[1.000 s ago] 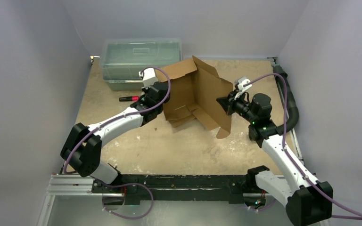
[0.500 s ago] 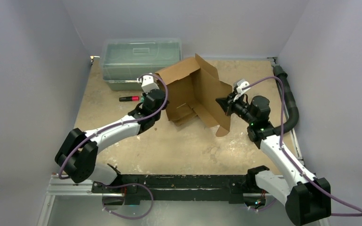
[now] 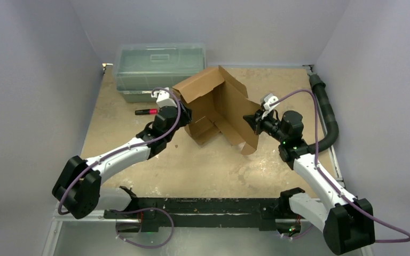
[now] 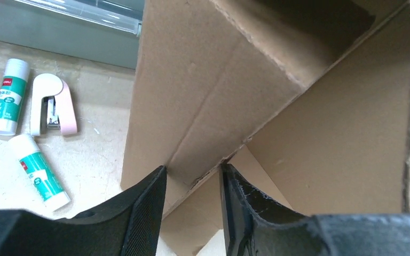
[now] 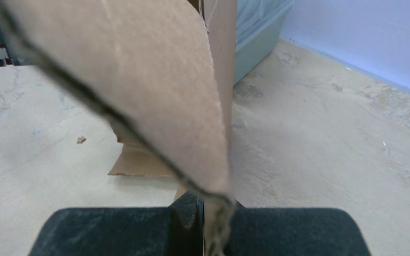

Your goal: Fold the paper box

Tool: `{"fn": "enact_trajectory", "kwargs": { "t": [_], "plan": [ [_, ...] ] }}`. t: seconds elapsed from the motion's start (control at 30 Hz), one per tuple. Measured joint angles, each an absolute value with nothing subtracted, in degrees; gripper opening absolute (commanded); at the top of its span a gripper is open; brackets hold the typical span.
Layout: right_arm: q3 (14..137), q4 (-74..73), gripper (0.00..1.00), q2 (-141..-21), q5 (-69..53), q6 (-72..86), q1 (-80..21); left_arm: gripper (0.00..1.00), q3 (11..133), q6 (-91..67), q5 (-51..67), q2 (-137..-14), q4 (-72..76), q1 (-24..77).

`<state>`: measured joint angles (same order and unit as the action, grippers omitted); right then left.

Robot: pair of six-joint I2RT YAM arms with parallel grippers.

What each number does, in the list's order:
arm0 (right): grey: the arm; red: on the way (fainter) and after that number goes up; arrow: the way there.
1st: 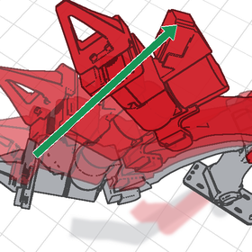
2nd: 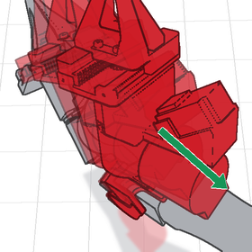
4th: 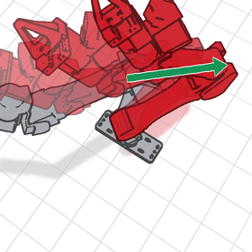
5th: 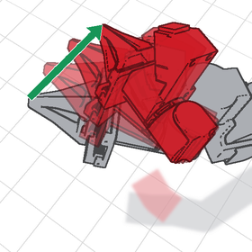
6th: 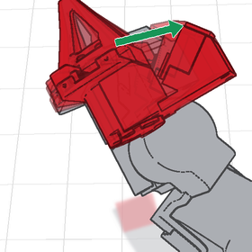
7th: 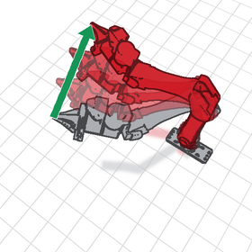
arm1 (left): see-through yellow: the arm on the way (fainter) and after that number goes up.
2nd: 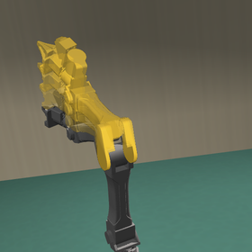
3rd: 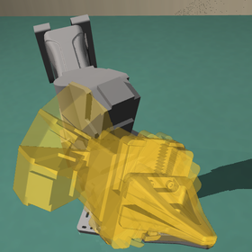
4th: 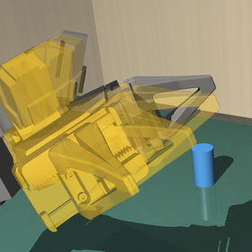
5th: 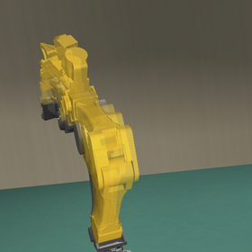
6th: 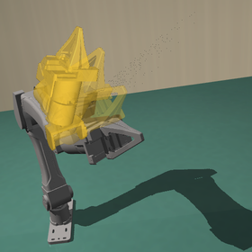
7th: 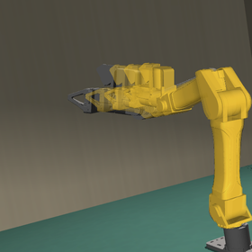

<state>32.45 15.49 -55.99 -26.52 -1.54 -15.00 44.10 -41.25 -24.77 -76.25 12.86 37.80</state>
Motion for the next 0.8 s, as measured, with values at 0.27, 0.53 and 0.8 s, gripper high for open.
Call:
{"fn": "enact_trajectory", "kwargs": {
  "t": [0.27,0.53,0.8],
  "plan": [
    [32.3,15.5,0.0,-56.2,-26.0,-2.9,-15.1,0.46,39.4,-43.0,-13.1,-69.6,14.0,31.7],
    [31.8,15.9,0.0,-56.4,-24.5,-3.5,-15.3,0.48,35.7,-42.9,-1.2,-64.7,15.6,28.5],
    [31.8,16.8,0.0,-57.0,-23.5,-4.1,-15.5,0.45,35.6,-43.2,5.5,-60.9,15.7,28.4]
  ]
}}
